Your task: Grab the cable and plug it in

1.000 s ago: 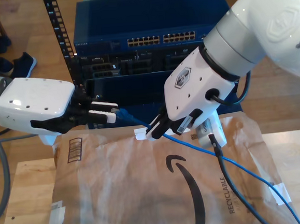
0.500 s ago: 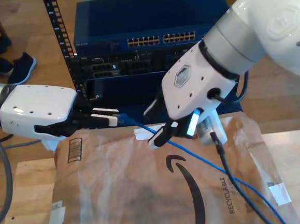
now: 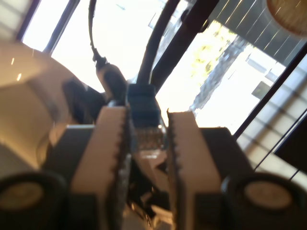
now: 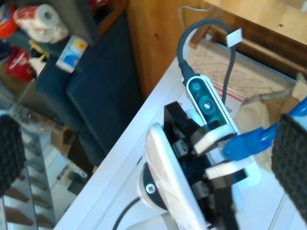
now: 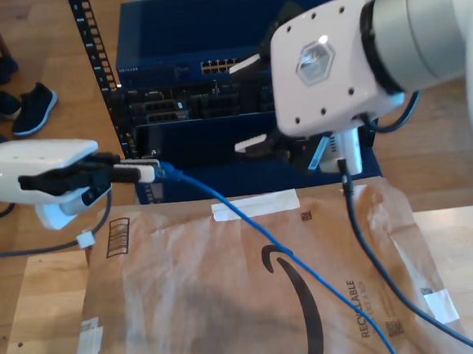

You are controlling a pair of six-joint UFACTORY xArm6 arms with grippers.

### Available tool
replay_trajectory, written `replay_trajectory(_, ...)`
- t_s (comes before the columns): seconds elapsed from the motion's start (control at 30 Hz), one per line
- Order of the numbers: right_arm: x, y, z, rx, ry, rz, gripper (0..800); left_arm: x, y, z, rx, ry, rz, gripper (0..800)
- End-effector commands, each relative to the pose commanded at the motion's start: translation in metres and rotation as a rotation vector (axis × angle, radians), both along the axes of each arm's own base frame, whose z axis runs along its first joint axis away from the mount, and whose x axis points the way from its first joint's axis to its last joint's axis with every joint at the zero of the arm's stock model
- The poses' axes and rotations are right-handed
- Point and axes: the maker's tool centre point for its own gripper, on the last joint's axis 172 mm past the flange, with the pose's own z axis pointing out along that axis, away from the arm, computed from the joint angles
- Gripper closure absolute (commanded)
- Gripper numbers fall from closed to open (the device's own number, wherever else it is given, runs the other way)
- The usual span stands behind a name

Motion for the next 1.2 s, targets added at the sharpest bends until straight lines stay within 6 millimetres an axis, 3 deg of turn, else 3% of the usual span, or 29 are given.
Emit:
replay_trajectory(0.23, -0.012, 0.028, 0.007, -0.044, -0.240, 0.030, 71, -0.007, 0.003, 0.005, -0.063, 0.061, -0.054, 794)
replay_trajectory(0.4, -0.021, 0.025, -0.002, -0.034, -0.248, 0.026, 72, -0.008, 0.003, 0.008, -0.073, 0.060, -0.057, 794)
replay_trajectory(0.6, -0.043, 0.028, 0.031, 0.017, -0.300, 0.055, 73, -0.005, 0.004, 0.010, -0.086, 0.050, -0.045, 793)
replay_trajectory(0.7, -0.050, 0.034, 0.018, 0.010, -0.281, 0.075, 73, 0.005, 0.012, 0.019, -0.125, 0.037, 0.000, 791)
replay_trajectory(0.83, -0.059, 0.043, 0.006, 0.022, -0.234, 0.083, 81, -0.001, 0.012, 0.024, -0.147, 0.038, -0.026, 780)
replay_trajectory(1.03, -0.062, 0.047, 0.009, 0.038, -0.221, 0.081, 82, -0.007, 0.011, 0.027, -0.162, 0.032, -0.044, 776)
replay_trajectory(1.2, -0.068, 0.052, 0.011, 0.042, -0.224, 0.100, 83, -0.027, 0.011, 0.045, -0.207, -0.042, -0.096, 776)
